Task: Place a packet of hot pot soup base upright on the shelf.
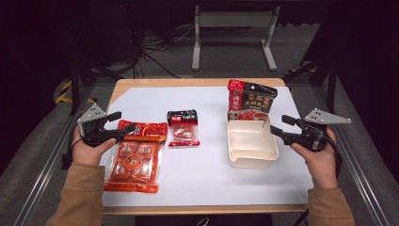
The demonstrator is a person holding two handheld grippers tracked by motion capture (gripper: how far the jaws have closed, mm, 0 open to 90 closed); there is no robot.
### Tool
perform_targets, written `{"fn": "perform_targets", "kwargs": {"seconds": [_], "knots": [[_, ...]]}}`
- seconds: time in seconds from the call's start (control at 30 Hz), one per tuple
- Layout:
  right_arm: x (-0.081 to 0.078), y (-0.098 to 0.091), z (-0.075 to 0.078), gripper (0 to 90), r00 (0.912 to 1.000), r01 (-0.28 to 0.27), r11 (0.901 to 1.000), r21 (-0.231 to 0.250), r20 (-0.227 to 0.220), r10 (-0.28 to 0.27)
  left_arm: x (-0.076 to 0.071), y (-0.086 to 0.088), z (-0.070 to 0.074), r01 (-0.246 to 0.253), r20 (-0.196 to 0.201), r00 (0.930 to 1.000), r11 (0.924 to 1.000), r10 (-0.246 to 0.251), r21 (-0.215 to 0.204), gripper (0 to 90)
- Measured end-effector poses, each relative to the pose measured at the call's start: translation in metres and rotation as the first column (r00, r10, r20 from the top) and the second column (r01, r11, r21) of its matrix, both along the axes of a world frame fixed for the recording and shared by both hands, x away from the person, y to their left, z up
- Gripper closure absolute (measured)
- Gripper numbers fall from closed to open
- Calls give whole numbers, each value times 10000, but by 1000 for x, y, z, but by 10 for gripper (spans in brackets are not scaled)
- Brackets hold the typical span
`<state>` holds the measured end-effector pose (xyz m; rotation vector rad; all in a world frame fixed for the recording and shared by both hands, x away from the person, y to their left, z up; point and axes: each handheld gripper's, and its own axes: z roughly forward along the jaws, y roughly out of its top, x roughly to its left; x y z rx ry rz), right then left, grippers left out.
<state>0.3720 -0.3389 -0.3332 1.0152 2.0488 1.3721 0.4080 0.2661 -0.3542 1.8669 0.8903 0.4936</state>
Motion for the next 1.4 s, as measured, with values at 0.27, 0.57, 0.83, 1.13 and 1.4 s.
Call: {"fn": "perform_targets", "kwargs": {"seconds": [0.27, 0.57, 0.83, 1.13, 1.4], "knots": [[0, 0, -2, 331, 10000, 45, 10000, -73, 36, -45, 14, 10, -11, -556, -60, 9984, 9984, 556, 41, 224], [0, 2, -4, 363, 9994, 225, 9990, -385, -243, -234, 33, 27, -38, -1204, -848, 9886, 9915, 1244, 501, 219], [2, 4, -7, 348, 9994, 224, 9984, -516, -269, -238, 48, 40, -56, -1300, -1631, 9773, 9906, 1353, 425, 221], [3, 6, -10, 349, 9992, 168, 9976, -677, -341, -191, 61, 42, -73, -1504, -2292, 9608, 9878, 1558, 406, 260], [3, 6, -14, 349, 9986, 161, 9973, -716, -488, -196, 69, 37, -85, -1331, -2777, 9498, 9894, 1438, 573, 272]]}}
